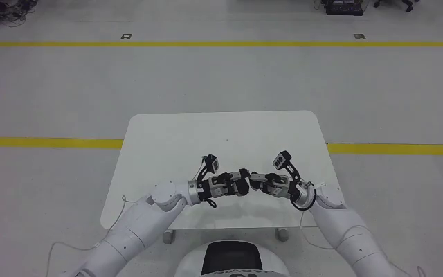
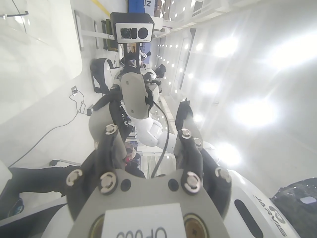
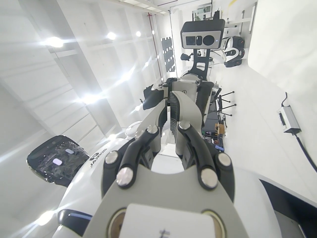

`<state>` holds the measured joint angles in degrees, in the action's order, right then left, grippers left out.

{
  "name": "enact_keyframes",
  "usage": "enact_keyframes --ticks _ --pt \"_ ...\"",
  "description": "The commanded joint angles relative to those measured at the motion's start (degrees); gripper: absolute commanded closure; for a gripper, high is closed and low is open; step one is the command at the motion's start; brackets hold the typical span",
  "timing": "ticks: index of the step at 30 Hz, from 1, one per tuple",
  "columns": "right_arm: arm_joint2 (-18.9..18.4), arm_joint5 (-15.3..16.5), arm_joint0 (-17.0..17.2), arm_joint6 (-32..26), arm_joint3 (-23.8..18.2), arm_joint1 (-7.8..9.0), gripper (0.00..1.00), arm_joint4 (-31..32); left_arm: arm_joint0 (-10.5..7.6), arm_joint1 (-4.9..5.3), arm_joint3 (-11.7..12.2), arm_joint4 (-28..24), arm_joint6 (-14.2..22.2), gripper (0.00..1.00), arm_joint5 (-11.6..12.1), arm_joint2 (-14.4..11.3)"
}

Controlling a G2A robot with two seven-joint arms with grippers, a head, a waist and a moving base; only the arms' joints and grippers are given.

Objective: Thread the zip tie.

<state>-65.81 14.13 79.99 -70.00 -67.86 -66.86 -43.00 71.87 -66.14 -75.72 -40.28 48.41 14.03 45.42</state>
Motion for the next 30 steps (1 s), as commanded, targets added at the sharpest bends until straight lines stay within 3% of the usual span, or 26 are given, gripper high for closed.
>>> enact_keyframes --ticks 1,14,19,30 --pt "-0.1 -0.1 0.0 0.1 0.0 0.05 1.0 0.3 0.02 -0.01 0.0 0.0 -0.1 0.57 0.0 0.0" --pt "-0.8 0.0 0.3 1.5 -0.3 0.44 1.0 2.5 0.03 0.02 0.1 0.8 -0.4 0.71 -0.1 0.2" --pt "-1.3 4.9 1.1 3.3 -1.2 0.63 1.0 5.3 0.15 0.02 0.3 -0.2 0.1 0.71 0.0 0.4" --pt "-6.9 5.4 5.5 6.0 -7.7 -0.11 1.0 8.7 0.07 -0.08 0.7 -1.2 0.9 0.73 -0.1 0.5"
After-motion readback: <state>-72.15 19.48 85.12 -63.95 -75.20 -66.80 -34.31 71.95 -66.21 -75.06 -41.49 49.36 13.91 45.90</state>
